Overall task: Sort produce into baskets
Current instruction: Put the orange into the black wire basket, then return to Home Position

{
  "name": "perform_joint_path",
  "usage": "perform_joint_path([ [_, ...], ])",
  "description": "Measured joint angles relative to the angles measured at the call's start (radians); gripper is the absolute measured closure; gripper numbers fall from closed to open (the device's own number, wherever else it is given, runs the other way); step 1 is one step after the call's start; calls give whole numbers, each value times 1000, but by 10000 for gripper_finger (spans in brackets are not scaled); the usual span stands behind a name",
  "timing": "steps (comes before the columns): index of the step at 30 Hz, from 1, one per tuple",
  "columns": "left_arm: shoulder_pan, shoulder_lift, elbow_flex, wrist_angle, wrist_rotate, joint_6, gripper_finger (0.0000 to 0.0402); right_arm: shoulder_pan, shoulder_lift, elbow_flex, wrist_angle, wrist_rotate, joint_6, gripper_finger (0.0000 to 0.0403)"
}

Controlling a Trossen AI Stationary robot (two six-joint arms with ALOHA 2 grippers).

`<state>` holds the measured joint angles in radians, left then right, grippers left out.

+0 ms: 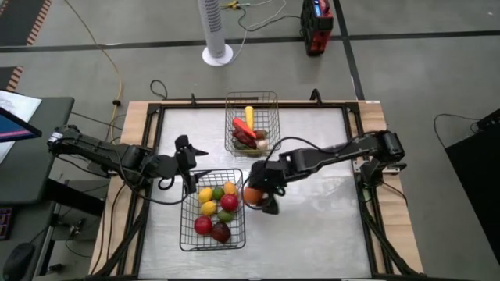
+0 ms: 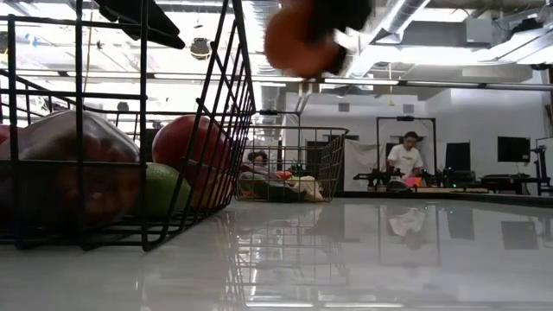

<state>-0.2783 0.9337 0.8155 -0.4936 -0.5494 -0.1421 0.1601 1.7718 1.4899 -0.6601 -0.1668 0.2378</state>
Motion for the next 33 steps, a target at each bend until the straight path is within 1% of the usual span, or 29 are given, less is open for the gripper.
perform_joint_path([
  [4,0,0,0,42,-20,36,127,9,32,2,263,5,0,81],
  [8,-11,0,0,116,-20,87,127,9,97,-1,403,7,-6,77],
  [11,-28,-1,0,150,-47,119,127,4,114,0,443,6,-39,60],
  [14,-45,-6,0,156,-90,127,127,-6,114,1,439,7,-88,35],
  [17,-51,-6,0,185,-115,128,127,-21,110,1,439,7,-93,19],
  [23,-51,-6,0,218,-126,148,127,-44,97,1,401,17,-178,17],
  [25,-60,-6,-1,236,-148,147,127,-46,81,-5,378,56,-210,21],
  [28,-102,-8,-31,344,-169,182,127,-40,22,-90,417,175,-246,27],
  [29,-117,-9,-48,390,-180,205,127,-40,3,-132,466,196,-246,30],
  [33,-151,-29,-126,516,-277,264,127,-44,-96,-324,613,207,-211,36],
])
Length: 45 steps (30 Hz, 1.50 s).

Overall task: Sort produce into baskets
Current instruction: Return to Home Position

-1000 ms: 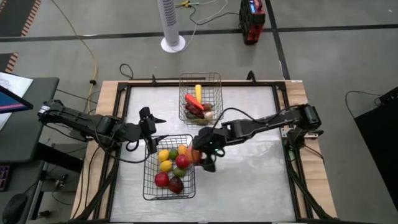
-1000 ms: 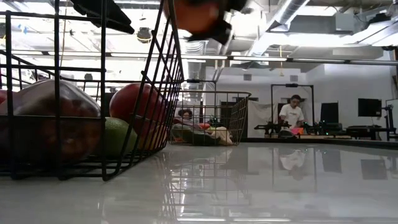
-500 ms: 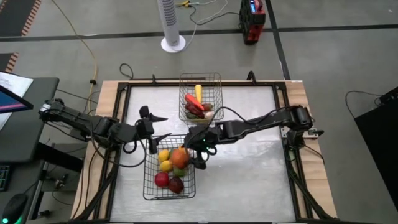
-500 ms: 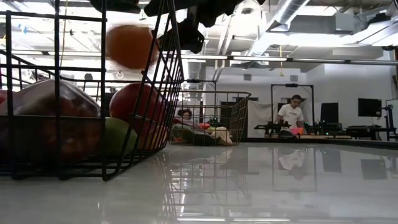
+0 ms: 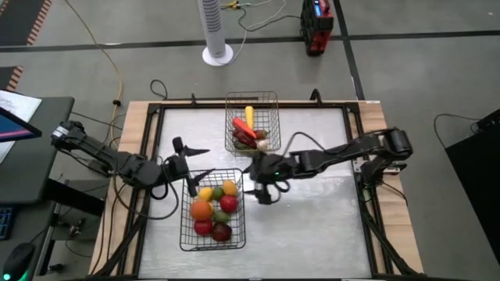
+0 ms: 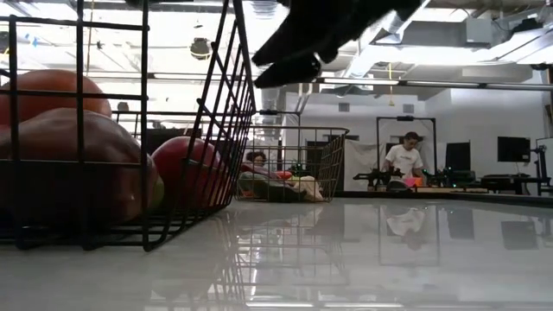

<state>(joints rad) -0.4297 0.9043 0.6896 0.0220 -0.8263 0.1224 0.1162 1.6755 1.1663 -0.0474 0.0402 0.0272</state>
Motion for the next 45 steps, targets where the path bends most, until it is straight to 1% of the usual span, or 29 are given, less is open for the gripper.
perform_joint_path([
  [2,-6,-26,-41,49,-20,-3,127,-1,-70,-83,51,28,14,37],
  [4,-18,-63,-79,85,3,-21,127,1,-135,-150,96,73,17,38],
  [7,-46,-134,-148,104,14,-64,127,4,-222,-239,116,125,31,38],
  [11,-81,-247,-268,113,26,-131,127,20,-333,-340,215,175,35,38],
  [15,-92,-334,-384,161,84,-171,127,30,-388,-442,282,217,37,38],
  [19,-101,-408,-464,227,145,-177,127,29,-438,-575,467,225,70,38],
  [22,-102,-462,-503,223,157,-176,127,20,-461,-691,592,231,92,38],
  [25,-102,-526,-532,223,157,-172,127,12,-502,-776,681,282,104,38],
  [30,-99,-642,-575,218,140,-120,127,1,-598,-863,692,355,115,38],
  [34,-72,-736,-621,213,108,-80,127,-2,-682,-890,693,359,98,38],
  [36,-53,-782,-639,190,93,-69,127,-1,-730,-907,682,381,79,38],
  [38,-37,-831,-646,161,93,-61,127,-1,-788,-921,650,429,74,38],
  [41,-25,-903,-647,89,97,-55,127,-1,-884,-940,538,507,74,38],
  [43,-21,-902,-645,66,79,-47,127,-1,-943,-953,487,531,77,38],
  [45,-18,-901,-642,35,54,-33,132,-1,-1000,-972,476,535,77,38],
])
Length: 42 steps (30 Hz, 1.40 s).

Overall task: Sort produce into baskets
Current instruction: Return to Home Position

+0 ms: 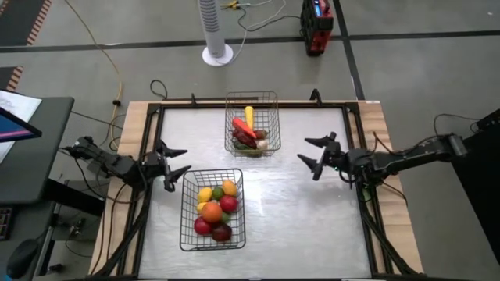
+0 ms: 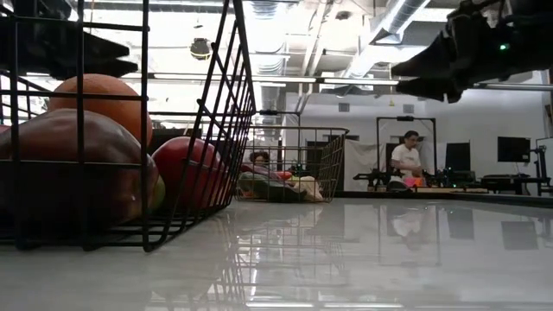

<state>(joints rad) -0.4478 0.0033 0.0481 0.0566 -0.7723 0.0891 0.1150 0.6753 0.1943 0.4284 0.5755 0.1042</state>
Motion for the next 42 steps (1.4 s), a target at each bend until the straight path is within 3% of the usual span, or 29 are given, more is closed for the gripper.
perform_joint_path([
  [4,7,-2,2,-25,-15,3,156,0,-118,-23,-61,1,-4,38],
  [12,7,1,-6,-76,184,-95,208,0,-330,-23,-283,2,0,38],
  [25,5,1,-7,-78,350,-136,230,2,-494,-186,-305,-3,79,38],
  [28,5,1,-7,-77,330,-136,230,2,-497,-186,-303,-26,74,38],
  [31,5,1,-7,-76,246,-114,230,2,-496,-186,-309,-23,52,38],
  [35,5,1,-7,-74,162,5,230,-15,-496,-186,-309,37,45,38],
  [42,5,1,-7,-74,157,68,230,-47,-493,-187,-312,46,-21,38],
])
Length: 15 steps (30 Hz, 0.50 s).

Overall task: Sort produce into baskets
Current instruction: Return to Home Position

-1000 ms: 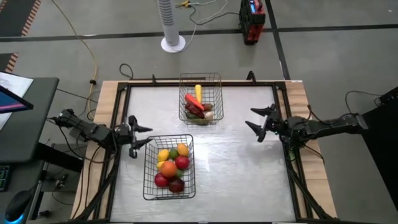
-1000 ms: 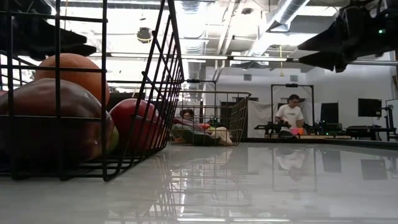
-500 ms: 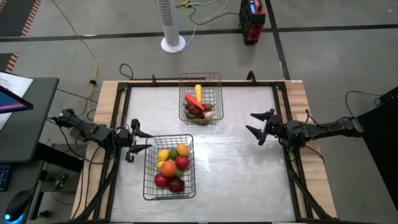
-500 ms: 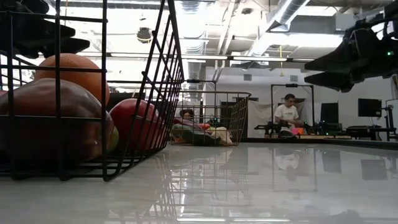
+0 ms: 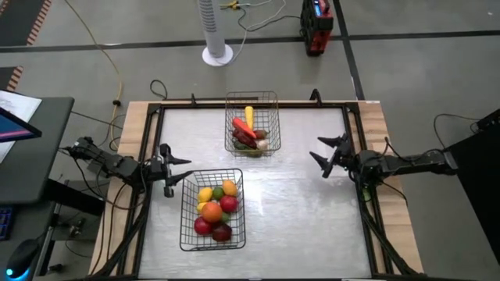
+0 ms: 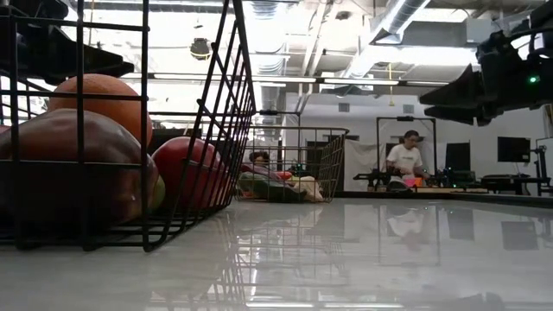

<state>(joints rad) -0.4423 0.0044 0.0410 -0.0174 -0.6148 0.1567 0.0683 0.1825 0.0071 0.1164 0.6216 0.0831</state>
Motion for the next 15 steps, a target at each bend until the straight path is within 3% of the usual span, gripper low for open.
perform_joint_path([
  [15,0,0,0,0,1,-10,230,0,0,-1,-20,0,-31,38],
])
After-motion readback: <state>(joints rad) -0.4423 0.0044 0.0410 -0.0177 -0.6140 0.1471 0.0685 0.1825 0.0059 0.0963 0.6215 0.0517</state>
